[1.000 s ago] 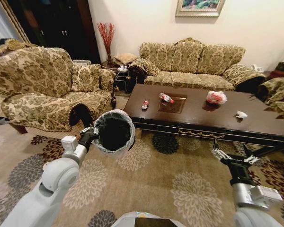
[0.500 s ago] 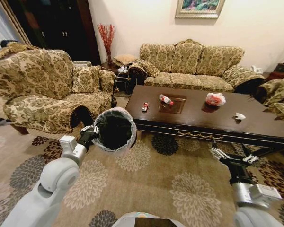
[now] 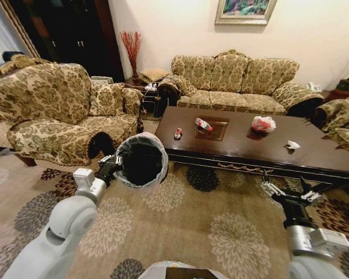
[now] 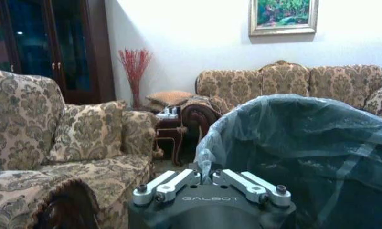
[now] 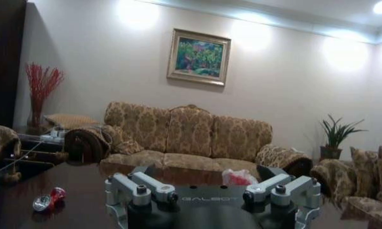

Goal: Move to the front of the table and place the trash on the table into the trash bin.

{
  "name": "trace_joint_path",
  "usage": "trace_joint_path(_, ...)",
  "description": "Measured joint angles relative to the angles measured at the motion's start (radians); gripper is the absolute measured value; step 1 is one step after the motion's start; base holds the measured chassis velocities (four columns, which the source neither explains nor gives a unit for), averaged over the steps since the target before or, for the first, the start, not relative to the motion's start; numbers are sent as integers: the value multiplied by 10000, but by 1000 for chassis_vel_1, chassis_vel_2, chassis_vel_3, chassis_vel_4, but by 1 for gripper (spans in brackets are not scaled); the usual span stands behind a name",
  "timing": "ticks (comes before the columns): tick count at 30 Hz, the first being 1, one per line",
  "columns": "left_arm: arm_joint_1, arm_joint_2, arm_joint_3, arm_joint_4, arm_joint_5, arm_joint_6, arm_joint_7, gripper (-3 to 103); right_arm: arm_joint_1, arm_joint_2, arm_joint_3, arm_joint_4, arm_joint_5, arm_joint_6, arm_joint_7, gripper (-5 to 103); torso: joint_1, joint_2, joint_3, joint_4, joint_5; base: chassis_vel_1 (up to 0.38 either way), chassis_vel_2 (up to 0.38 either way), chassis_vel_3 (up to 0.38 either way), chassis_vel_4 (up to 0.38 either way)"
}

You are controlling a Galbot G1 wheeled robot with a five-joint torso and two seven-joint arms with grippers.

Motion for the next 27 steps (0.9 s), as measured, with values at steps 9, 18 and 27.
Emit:
trace_joint_path(9, 135, -36, 3, 28, 26, -129, 159, 4, -170, 127, 81, 0, -16, 33, 4, 100, 181, 425, 243, -1, 0, 0, 0, 0, 0)
trace_joint_path(18, 118, 1, 46, 157, -3, -325, 143, 4, -144, 200, 65, 0, -11, 47, 15, 100, 362, 832, 472, -1, 0, 0, 0, 0, 0)
trace_joint_path(27, 195, -2, 88, 119, 112, -319, 168, 4, -100, 192, 57, -2, 35, 75, 16, 100, 520, 1210, 693, -2, 0, 0, 0, 0, 0)
